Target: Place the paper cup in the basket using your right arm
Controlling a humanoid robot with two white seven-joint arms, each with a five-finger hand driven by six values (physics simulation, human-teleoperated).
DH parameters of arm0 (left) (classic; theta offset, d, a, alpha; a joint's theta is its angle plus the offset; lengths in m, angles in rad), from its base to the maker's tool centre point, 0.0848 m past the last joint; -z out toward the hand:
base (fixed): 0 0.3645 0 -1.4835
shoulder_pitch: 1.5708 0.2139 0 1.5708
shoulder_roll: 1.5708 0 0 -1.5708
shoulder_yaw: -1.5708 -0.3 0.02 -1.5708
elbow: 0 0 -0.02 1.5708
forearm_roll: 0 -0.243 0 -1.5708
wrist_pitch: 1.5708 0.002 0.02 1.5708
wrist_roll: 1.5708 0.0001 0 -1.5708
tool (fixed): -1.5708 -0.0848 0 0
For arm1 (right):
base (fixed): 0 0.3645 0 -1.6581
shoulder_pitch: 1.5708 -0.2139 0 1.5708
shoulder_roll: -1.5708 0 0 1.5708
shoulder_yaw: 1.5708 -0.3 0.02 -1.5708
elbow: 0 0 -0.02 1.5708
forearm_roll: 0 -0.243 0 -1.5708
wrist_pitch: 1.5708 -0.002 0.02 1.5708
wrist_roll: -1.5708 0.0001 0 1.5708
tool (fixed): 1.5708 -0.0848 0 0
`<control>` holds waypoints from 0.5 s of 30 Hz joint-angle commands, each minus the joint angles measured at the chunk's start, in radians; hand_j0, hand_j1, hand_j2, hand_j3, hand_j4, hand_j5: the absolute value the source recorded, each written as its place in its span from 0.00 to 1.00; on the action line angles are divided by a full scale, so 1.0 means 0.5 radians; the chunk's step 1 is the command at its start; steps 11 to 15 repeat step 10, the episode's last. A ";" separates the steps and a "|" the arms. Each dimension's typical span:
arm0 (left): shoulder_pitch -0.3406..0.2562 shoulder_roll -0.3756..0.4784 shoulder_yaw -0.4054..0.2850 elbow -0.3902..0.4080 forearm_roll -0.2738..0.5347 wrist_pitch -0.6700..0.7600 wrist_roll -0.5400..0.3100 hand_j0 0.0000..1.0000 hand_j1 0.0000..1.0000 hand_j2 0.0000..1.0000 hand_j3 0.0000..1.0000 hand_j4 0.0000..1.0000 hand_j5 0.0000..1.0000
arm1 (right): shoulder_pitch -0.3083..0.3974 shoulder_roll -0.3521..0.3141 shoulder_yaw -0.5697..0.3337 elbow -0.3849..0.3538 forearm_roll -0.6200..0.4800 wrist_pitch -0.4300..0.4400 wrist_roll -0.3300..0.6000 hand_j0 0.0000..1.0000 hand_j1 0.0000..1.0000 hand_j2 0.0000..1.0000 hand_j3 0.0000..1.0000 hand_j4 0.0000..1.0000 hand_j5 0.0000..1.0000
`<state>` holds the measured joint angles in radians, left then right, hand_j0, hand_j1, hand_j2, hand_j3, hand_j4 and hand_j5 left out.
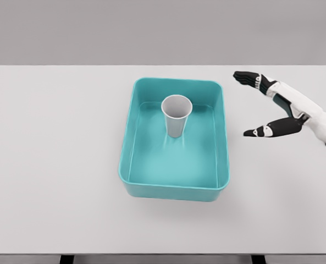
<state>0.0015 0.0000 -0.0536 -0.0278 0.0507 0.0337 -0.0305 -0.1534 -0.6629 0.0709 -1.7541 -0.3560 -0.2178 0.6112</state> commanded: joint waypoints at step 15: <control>-0.003 0.000 -0.003 -0.003 0.018 0.000 0.000 1.00 1.00 1.00 1.00 1.00 1.00 | 0.034 -0.079 -0.035 0.001 -0.015 -0.022 -0.001 1.00 1.00 1.00 1.00 1.00 1.00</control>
